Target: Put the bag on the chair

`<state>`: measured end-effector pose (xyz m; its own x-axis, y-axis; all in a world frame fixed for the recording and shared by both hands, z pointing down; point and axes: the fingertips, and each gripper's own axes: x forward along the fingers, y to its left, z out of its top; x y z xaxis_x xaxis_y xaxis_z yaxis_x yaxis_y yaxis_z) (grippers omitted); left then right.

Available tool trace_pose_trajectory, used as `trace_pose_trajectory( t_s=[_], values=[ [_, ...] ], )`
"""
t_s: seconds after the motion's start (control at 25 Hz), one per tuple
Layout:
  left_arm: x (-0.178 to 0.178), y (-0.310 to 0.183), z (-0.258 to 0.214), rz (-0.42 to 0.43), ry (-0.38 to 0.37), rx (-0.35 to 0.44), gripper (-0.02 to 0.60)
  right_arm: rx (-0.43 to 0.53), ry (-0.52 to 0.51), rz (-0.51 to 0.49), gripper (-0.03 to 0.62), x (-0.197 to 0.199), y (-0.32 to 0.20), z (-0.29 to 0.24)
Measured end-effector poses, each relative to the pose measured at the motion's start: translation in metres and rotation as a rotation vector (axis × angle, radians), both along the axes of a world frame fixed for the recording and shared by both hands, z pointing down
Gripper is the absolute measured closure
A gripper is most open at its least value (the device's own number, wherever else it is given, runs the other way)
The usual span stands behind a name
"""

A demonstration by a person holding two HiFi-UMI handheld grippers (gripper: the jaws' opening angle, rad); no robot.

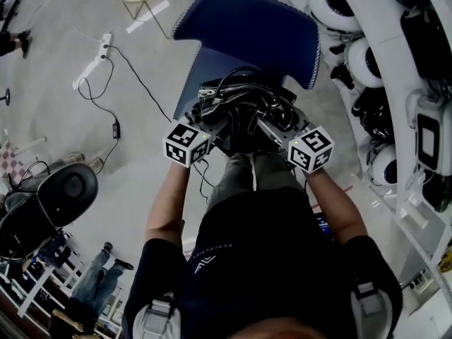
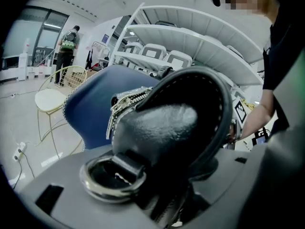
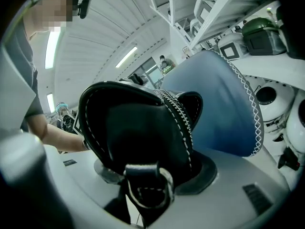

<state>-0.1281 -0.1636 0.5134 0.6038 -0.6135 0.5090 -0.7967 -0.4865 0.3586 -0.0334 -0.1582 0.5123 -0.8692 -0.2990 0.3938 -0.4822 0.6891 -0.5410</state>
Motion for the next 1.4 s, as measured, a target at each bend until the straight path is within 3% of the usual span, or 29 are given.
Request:
trace_pose_trajectory(
  t_s=[0.44,0.96,1.4],
  values=[
    [-0.001,-0.021,0.033,0.034,-0.015,-0.013,0.300,-0.009,0.005,0.028,0.345,-0.001,-0.018,0.032],
    [0.009,-0.039,0.081,0.071,-0.021,-0.089,0.299,-0.047,0.037,0.080,0.336,0.008,-0.032,0.077],
    [0.011,-0.043,0.094,0.118,-0.048,-0.062,0.298,-0.067,0.032,0.111,0.326,0.011,-0.037,0.095]
  ],
)
